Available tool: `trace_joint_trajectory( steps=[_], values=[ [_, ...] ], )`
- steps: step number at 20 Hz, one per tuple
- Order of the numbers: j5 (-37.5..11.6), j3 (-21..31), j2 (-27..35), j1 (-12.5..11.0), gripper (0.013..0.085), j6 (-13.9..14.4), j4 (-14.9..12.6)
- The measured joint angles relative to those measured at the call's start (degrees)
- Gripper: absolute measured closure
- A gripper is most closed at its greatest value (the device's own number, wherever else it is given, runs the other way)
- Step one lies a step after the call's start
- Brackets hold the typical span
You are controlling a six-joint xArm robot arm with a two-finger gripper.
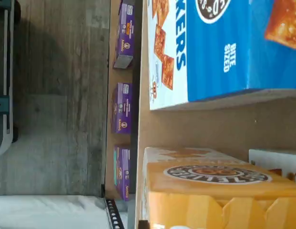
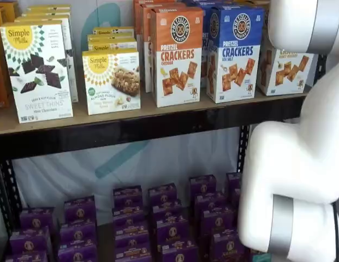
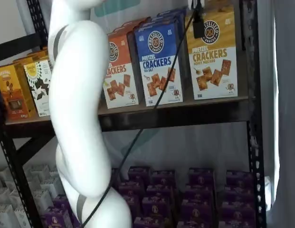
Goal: Retrieve the yellow and white box located on the top shelf, the sixth one from the left
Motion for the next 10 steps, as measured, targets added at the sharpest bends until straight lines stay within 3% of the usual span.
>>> trace_joint_trajectory(
  steps=[4, 6, 10],
  values=[
    [0.64, 0.02, -0.66, -0.63, 0.0370, -0.35, 0.53],
    [-1.64, 3.03, -3.11, -1.11, 0.0370, -1.14, 0.58],
    [0.51, 3.57, -4.48, -2.12, 0.0370, -1.73, 0.88]
  ],
)
